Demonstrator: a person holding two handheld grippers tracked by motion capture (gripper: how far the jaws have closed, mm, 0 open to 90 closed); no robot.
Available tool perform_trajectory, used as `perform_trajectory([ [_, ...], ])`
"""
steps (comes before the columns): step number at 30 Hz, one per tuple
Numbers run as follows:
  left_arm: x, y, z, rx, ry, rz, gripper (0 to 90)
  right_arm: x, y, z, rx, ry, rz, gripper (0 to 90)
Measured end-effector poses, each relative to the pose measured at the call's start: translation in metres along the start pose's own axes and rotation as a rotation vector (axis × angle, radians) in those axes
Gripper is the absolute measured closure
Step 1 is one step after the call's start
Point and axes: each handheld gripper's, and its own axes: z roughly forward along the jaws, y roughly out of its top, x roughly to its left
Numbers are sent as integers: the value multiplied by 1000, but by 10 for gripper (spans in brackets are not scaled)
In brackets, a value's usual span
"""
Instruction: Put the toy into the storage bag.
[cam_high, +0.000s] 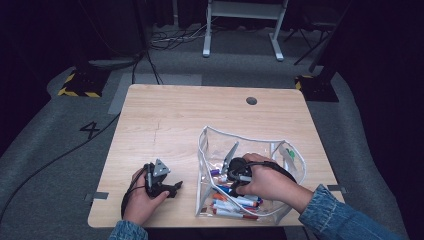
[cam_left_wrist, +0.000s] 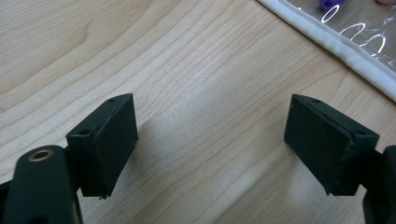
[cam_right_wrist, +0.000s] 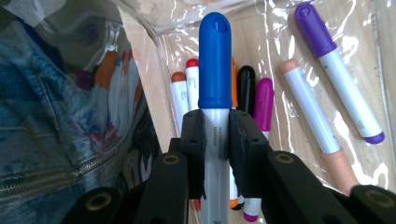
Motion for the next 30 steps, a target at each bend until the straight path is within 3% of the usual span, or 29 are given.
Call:
perform_trajectory([
  [7,0,0,0,0,0,0,176,-1,-3,9,30,29,-3,760],
  [10,0,0,0,0,0,0,176,-1,-5,10,23,28,-1,660],
  [13,0,0,0,-1,0,0,175,-1,-6,6,-37,3,32,540],
  [22,0,0,0,2,0,3,175,-7,-11,-47,-211,-97,67,492],
  [30,0,0,0,-1,-2,0,175,-19,-36,-96,-331,-176,158,522],
])
